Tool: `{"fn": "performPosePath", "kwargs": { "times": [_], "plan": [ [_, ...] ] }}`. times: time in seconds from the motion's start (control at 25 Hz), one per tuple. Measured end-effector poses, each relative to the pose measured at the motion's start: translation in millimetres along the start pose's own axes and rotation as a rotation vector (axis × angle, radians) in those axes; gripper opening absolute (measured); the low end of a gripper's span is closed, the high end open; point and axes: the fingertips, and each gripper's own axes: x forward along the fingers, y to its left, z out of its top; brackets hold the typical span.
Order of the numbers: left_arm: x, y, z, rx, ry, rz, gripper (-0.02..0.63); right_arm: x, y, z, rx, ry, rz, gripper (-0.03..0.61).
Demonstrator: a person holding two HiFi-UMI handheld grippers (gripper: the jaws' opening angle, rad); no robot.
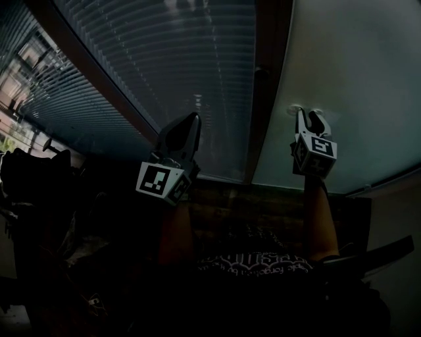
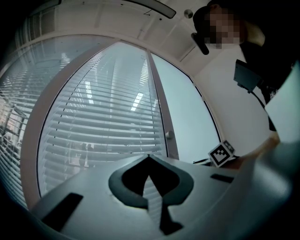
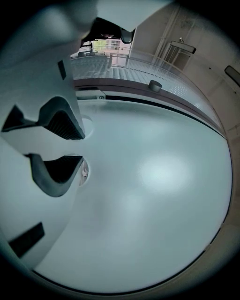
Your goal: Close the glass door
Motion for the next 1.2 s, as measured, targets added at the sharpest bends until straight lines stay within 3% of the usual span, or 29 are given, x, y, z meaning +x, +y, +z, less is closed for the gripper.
{"fn": "performPosePath", "kwargs": {
  "times": [1.2],
  "plan": [
    [0.2,1.0,-0.3,0.000,0.006,-0.002,0.002,4.7,1.7,1.7,-0.036,0.013,0.019,0.109]
  ]
}}
